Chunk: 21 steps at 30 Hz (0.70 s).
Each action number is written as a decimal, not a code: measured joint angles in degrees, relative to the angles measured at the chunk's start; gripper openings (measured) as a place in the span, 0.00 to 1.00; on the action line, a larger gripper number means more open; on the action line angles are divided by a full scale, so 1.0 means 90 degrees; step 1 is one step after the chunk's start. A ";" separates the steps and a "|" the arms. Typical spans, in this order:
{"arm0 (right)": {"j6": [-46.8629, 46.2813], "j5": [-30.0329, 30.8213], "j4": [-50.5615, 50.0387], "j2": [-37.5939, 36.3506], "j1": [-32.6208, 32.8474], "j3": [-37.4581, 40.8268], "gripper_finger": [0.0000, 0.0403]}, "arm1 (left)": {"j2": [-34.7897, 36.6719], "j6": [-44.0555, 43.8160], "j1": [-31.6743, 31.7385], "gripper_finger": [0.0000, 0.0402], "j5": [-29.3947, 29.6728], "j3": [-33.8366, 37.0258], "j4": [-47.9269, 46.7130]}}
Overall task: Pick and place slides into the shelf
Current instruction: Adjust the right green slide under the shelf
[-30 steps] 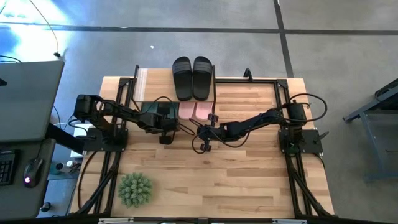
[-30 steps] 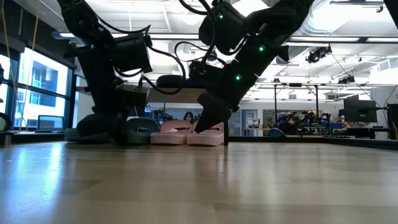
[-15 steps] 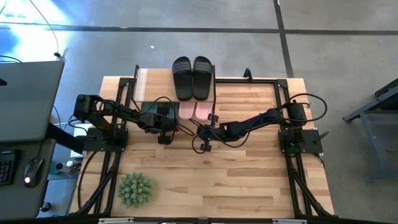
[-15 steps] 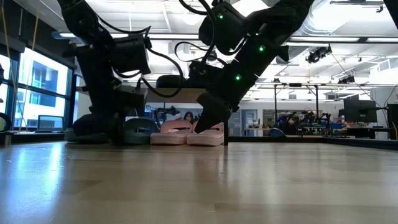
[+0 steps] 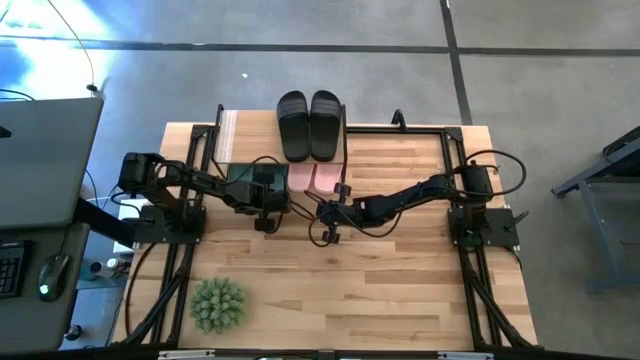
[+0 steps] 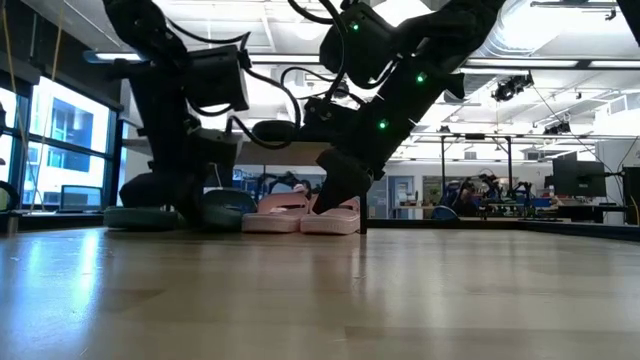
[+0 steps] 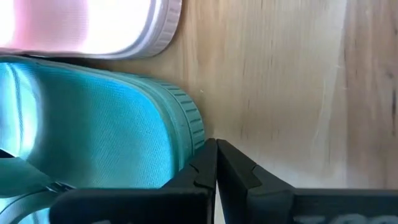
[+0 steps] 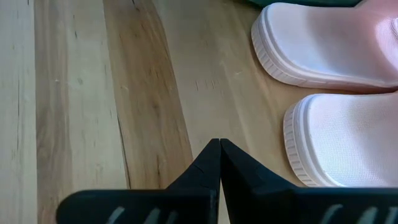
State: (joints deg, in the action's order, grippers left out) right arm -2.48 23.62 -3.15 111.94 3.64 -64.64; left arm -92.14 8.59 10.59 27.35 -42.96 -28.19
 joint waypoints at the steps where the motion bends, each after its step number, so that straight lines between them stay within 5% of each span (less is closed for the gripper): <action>1: 0.0000 0.0000 -0.0002 0.0000 0.0000 0.0000 0.00 | 0.0000 -0.0016 -0.0004 0.00 -0.0028 -0.0033 -0.0070; 9: 0.0000 0.0000 -0.0003 0.0000 0.0000 0.0000 0.00 | 0.0000 -0.0044 0.0005 0.04 -0.0216 -0.0056 -0.0280; 21: 0.0000 -0.0017 -0.0003 0.0000 -0.0001 0.0000 0.00 | 0.0000 -0.0150 -0.0015 0.37 -0.0396 -0.0056 -0.0322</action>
State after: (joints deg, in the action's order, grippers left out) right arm -2.48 23.46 -3.18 111.94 3.63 -64.64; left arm -92.14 7.24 10.46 23.79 -43.46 -31.09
